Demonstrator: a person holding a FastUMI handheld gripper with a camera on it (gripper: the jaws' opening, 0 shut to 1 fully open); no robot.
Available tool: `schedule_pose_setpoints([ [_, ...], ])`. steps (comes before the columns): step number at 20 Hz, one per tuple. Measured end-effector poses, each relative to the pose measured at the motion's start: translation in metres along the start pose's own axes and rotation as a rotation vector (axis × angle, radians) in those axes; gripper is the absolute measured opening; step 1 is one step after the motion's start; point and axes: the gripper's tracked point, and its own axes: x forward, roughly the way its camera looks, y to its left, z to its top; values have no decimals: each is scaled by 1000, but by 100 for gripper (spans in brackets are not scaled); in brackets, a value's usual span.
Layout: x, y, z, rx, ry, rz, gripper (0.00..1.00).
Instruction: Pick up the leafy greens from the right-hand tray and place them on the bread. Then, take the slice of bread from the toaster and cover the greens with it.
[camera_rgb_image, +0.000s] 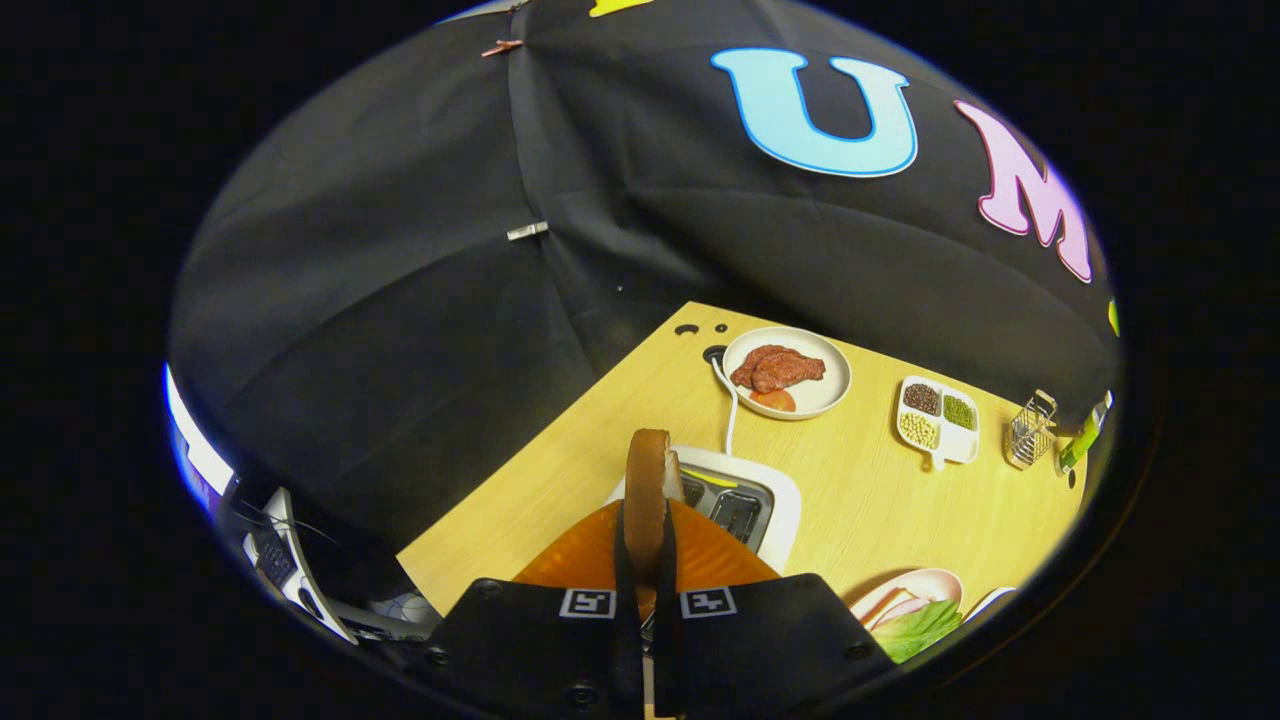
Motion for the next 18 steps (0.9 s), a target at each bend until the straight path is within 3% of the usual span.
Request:
schedule_pose_setpoints([
  [5,-30,-14,21,76,-43,16,9],
  [10,-55,-54,35,159,-87,-27,9],
  [18,-91,-137,-3,271,-77,-112,9],
])
